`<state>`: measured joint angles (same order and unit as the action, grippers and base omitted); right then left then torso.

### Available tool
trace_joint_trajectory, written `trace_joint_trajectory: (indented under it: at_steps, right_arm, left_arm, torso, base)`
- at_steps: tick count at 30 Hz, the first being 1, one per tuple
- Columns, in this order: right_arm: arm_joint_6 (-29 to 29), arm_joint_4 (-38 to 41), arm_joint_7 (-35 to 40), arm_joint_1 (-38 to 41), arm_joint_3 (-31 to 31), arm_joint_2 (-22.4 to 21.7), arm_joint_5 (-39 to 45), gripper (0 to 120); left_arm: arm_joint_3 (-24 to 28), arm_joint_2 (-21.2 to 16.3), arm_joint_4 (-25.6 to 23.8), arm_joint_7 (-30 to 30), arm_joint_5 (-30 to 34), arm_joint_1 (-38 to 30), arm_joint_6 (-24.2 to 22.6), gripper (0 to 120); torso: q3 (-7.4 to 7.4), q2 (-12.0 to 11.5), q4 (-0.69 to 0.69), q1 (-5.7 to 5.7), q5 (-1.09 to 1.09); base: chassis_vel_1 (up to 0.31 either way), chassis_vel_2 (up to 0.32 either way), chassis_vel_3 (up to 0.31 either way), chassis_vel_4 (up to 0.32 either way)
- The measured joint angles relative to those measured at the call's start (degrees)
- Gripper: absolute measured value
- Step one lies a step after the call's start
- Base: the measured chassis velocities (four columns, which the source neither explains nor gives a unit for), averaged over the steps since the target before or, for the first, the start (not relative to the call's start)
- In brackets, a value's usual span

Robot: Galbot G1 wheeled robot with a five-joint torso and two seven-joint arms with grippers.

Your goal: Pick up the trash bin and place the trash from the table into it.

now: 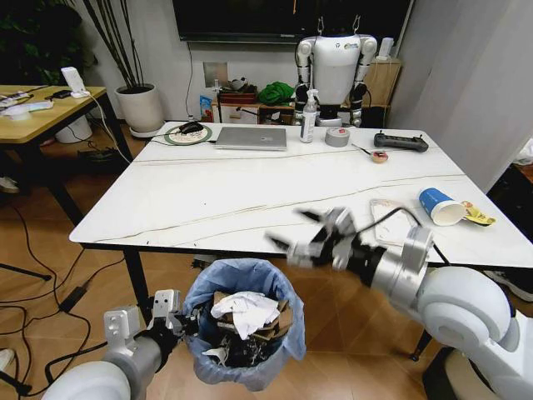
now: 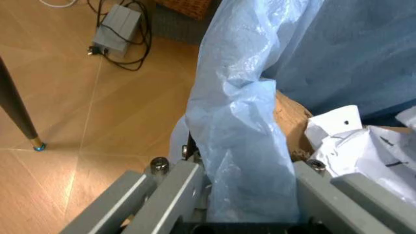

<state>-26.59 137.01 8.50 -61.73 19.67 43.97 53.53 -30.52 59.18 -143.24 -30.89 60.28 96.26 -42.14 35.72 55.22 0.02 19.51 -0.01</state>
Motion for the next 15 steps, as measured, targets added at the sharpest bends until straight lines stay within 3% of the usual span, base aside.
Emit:
trace_joint_trajectory:
  at_steps: [1, 3, 5, 8, 15]
  right_arm:
    - [-1.5, 0.7, 1.0, -3.7, 4.2, 2.2, -1.7, 100]
    - [-1.6, 0.8, 1.1, -4.3, 4.8, 2.6, -2.0, 100]
    - [-2.6, 2.5, 1.2, -12.3, 11.7, 6.9, -7.5, 100]
    - [-2.9, 4.6, -0.2, -17.5, 15.9, 11.4, -12.4, 100]
    - [-3.0, 5.8, -1.1, -20.0, 16.3, 18.4, -17.8, 100]
  left_arm:
    - [0.0, 0.0, 0.0, 0.6, -1.0, 0.0, 0.0, 2]
    - [0.0, 0.0, 0.0, 0.6, -1.1, 0.0, 0.0, 2]
    - [0.0, -0.1, -0.1, 1.0, -1.5, 0.1, 0.0, 2]
    - [0.3, -0.2, -0.1, 1.1, -1.5, 0.3, 0.0, 2]
    - [1.0, -0.5, -0.1, 1.2, -1.4, 0.2, 0.0, 2]
  torso:
    - [0.00, 0.0, -0.01, 0.00, 0.01]
    - [0.00, 0.0, -0.01, 0.00, 0.01]
    - [0.00, 0.0, -0.06, 0.00, 0.02]
    - [-0.01, 0.0, -0.05, -0.01, 0.00]
    - [-0.01, 0.0, -0.02, -0.02, 0.00]
  base:
    - [0.000, 0.000, 0.000, 0.000]
    - [0.000, 0.000, 0.000, 0.000]
    - [0.000, 0.000, 0.000, 0.000]
    - [0.000, 0.000, 0.000, 0.000]
    - [0.000, 0.000, 0.000, 0.000]
